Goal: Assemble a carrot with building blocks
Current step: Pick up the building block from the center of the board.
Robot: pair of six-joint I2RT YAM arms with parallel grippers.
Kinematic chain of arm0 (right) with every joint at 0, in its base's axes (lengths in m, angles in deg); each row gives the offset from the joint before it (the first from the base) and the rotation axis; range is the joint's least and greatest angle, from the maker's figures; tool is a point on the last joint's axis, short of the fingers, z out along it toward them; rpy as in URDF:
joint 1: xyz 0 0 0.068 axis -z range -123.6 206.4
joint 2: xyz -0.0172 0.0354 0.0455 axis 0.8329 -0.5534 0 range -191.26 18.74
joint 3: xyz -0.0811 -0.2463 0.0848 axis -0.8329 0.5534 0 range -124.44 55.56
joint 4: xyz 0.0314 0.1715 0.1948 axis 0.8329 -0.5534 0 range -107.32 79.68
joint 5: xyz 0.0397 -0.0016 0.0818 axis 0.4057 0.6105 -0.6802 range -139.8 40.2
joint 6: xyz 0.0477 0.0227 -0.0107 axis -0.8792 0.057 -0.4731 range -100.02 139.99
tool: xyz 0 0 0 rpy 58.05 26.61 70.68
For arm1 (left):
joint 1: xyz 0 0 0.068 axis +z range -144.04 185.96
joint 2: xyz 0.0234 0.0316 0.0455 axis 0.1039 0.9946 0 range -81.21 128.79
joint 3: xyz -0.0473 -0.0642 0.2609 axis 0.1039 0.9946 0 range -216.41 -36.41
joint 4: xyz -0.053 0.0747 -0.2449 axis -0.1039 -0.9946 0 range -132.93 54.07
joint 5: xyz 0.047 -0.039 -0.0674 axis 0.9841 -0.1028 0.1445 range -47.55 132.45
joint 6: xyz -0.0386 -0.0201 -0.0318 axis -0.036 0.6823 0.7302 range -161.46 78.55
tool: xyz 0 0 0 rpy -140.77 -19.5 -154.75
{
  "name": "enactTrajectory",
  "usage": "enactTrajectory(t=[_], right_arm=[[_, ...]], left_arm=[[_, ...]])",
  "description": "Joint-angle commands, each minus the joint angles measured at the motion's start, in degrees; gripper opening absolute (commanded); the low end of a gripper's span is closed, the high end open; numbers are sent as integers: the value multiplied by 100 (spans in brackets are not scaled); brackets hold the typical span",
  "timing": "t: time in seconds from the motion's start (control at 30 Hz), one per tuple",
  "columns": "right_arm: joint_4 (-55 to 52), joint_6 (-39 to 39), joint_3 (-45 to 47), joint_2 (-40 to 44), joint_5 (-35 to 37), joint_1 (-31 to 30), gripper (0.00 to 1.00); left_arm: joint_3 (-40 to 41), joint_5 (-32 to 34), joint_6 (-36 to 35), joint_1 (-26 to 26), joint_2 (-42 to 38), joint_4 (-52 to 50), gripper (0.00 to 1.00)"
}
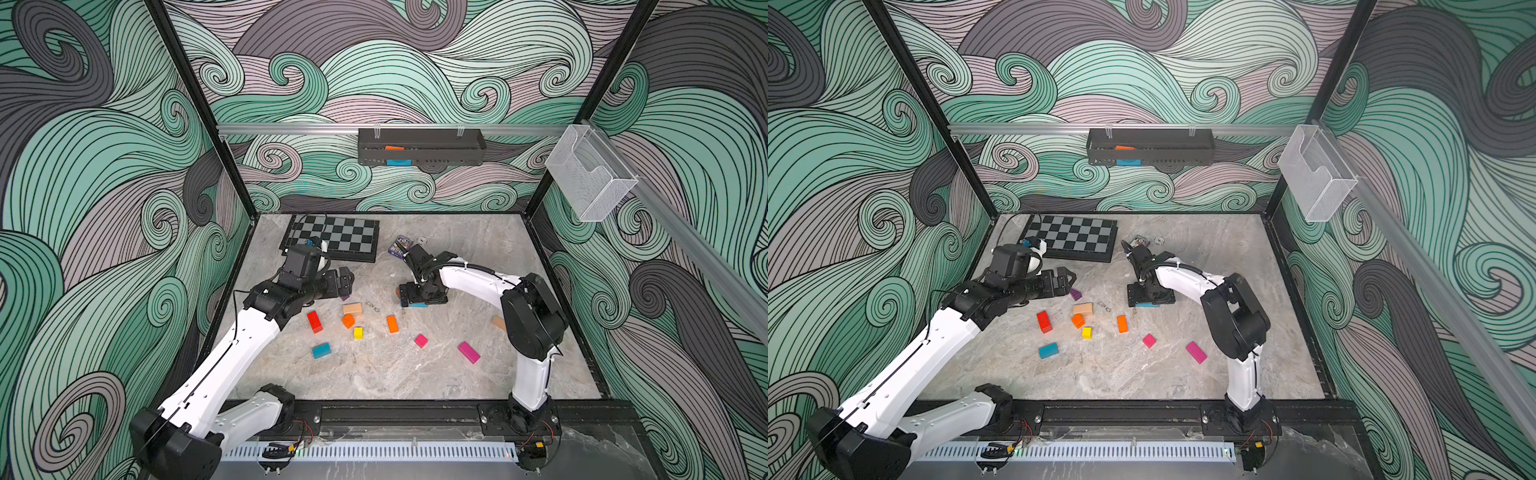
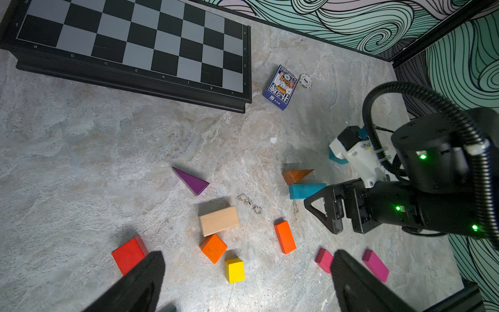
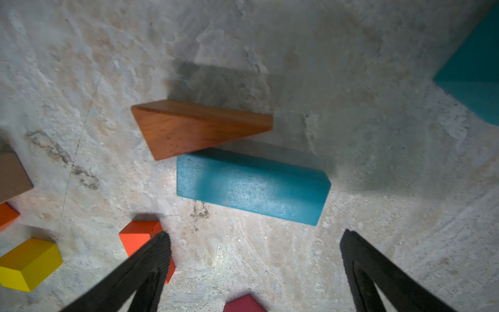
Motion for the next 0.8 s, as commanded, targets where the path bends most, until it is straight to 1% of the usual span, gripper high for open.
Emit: enactTrajectory(t=[0.0,0.3,0.5,0.77], right_arm=[[-65,-433,-181,-114,318,-120,99],[-41,-999,-222,-285,919,-238,99],[-43,-1078,-426,-562,952,-256,99],[-42,-1156,-468,-664,868,-257,99]], left_arm=[[-2,-105,-174,-32,-176,-185,97],[37,-268,-316,-24,-300,-244,97],[69,-323,-358,-24,-324,-250,98],[37,-345,-420,-24,-285,-221,98]])
